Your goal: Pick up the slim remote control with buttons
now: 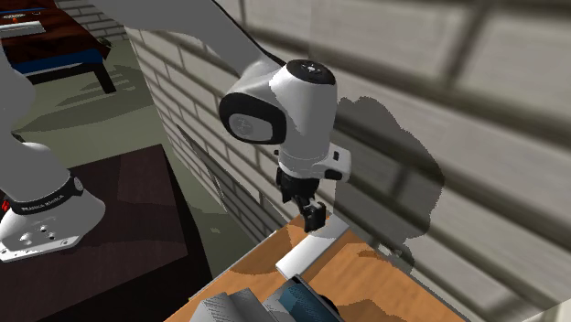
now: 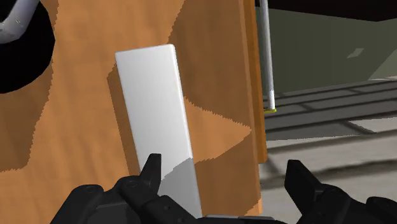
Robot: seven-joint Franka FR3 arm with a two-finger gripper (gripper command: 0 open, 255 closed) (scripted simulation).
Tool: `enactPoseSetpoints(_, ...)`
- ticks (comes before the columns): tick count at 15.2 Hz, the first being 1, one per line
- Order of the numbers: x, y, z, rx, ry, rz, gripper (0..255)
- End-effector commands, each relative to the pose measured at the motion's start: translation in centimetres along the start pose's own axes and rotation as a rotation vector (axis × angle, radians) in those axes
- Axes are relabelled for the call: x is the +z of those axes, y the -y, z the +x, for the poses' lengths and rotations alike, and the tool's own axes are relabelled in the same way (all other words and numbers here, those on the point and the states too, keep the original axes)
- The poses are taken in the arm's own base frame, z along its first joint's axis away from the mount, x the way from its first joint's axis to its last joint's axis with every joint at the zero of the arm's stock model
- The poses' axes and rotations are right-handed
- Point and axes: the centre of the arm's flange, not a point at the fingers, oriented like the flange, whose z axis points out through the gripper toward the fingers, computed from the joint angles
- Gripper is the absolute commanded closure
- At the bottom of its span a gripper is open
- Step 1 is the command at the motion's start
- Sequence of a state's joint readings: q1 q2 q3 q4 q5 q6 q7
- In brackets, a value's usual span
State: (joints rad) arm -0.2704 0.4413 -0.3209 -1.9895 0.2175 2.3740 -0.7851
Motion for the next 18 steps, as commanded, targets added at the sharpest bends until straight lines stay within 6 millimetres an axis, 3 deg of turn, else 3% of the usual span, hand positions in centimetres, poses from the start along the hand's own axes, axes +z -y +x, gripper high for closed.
enactPoseSetpoints(1, 2.0, -2.2, 1.0, -0.005, -0.004, -0.003, 0)
enactPoseSetpoints(4, 4.2, -4.9, 2.5, -0.011, -0.010, -0.007, 0)
enactPoseSetpoints(11, 7.9, -5.0, 2.6, -0.011, -0.010, -0.007, 0)
enactPoseSetpoints(14, 8.2, -5.0, 2.6, -0.011, -0.010, -0.007, 0)
enactPoseSetpoints(15, 8.2, -5.0, 2.6, -0.011, -0.010, -0.007, 255)
enactPoseSetpoints(18, 8.2, -5.0, 2.6, -0.011, -0.010, -0.007, 255)
